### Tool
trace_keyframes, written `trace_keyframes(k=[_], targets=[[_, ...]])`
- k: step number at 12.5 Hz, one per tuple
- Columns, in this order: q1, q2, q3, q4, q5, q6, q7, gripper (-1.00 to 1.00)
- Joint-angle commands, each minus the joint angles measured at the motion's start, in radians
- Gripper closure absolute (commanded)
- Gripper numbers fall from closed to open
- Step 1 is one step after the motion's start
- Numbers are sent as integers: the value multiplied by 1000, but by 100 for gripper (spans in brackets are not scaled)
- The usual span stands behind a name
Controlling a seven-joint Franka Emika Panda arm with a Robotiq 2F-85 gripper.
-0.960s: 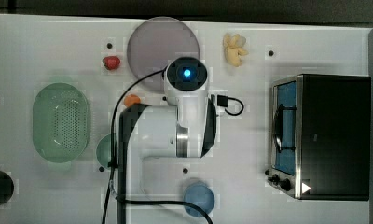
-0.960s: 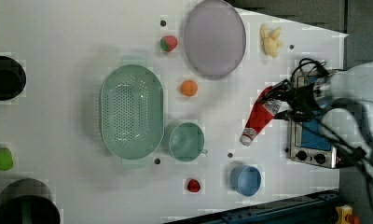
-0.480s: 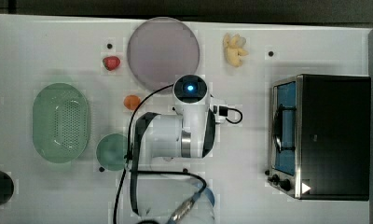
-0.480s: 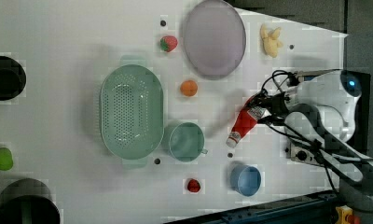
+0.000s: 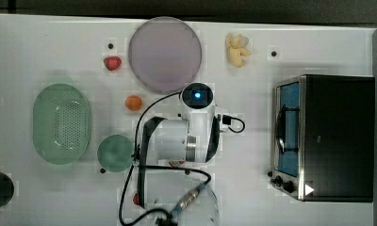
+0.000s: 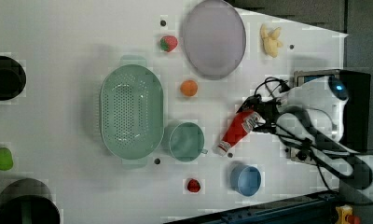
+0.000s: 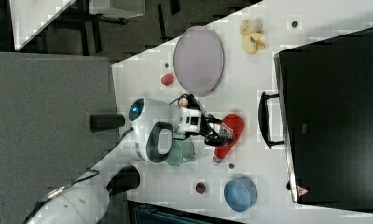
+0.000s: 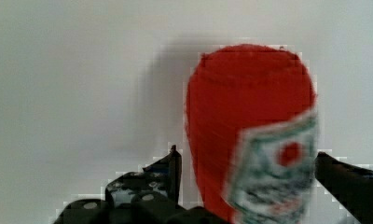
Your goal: Pick Ketchup from oven and place it on table.
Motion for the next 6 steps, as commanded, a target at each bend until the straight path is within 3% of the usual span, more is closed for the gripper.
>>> trace_keyframes(k=[1,6], targets=[[15,-254,-27,88,-14,-94,16,-100],[15,-474,-28,293,-20,-457,16,-100]])
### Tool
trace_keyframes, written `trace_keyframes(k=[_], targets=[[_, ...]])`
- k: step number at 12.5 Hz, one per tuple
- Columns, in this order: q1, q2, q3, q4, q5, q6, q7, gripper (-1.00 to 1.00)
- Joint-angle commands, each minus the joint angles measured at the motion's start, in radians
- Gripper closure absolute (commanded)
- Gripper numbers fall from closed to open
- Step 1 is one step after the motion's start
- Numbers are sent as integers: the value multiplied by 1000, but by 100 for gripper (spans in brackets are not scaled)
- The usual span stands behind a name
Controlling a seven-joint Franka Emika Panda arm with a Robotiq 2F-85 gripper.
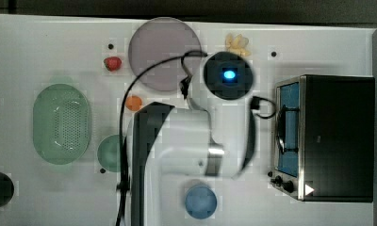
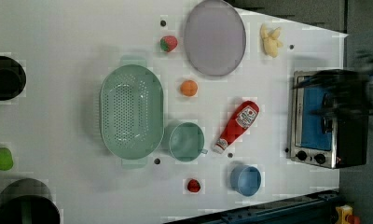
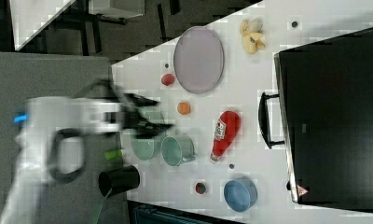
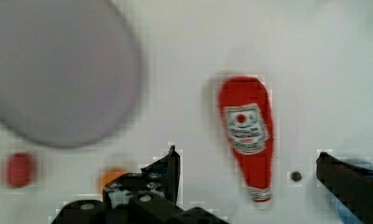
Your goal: Pick Ketchup from oven and place it on table.
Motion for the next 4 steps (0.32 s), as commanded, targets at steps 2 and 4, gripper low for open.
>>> trace_keyframes(k=[2,4], targets=[[23,-86,17,168,-31,-172,16,-100],[23,-100,25,255,-107,-298,16,-100]])
